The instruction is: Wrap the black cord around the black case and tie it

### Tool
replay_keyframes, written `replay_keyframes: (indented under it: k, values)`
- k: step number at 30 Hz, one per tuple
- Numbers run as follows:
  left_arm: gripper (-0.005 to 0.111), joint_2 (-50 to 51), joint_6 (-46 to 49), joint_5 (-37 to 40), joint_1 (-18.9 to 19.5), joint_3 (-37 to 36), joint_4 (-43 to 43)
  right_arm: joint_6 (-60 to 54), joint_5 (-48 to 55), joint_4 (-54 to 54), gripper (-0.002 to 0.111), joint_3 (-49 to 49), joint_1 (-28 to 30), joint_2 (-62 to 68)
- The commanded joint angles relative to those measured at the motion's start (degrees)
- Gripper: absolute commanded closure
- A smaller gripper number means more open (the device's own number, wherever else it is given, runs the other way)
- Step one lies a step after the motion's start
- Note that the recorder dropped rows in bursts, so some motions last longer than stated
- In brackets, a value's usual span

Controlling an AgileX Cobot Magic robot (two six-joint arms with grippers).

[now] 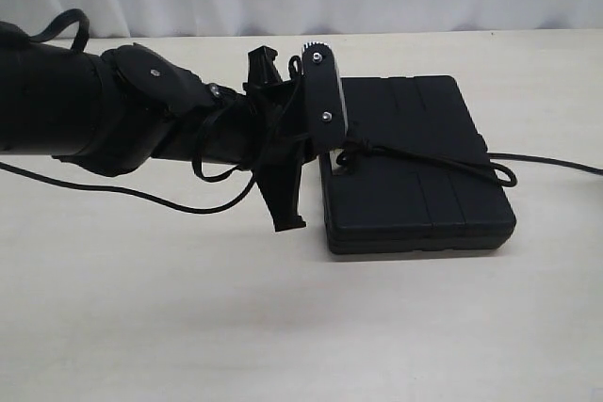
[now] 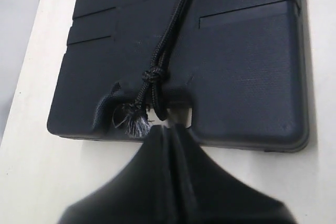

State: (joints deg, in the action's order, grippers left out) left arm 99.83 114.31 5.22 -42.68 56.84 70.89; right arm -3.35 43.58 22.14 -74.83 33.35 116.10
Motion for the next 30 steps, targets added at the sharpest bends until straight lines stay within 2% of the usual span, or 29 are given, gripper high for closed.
replay_keyframes:
  k: [1,12,25,27,28,30]
  values:
    - [0.107,-0.5,-0.2,-0.1,0.1,-0.1,0.7,1.3,-2.7,1.6,0.057,-0.4,0.4,0.5]
    - [0.107,-0.5,-0.2,-1.9,0.1,-0.1,0.7,1.0,-3.9,4.0,0.057,-3.3,-0.2,6.7]
    - [0.107,-0.5,-0.2,-3.3,0.1,-0.1,0.7,0.8,-1.3,-0.5,0.057,-10.4,-9.5,12.5]
    - [0.107,-0.5,-0.2,-3.3,0.1,-0.1,0.7,0.8,-0.2,-2.2,0.062,-11.2,-10.8,13.1]
    - [0.107,-0.5,-0.2,-3.3,0.1,-0.1,0.7,1.0,0.6,-5.7,0.072,-11.8,-12.8,14.2]
    - [0.107,-0.5,-0.2,-3.3,0.1,-0.1,0.7,2.5,-0.1,-10.6,0.085,-11.8,-15.9,16.3]
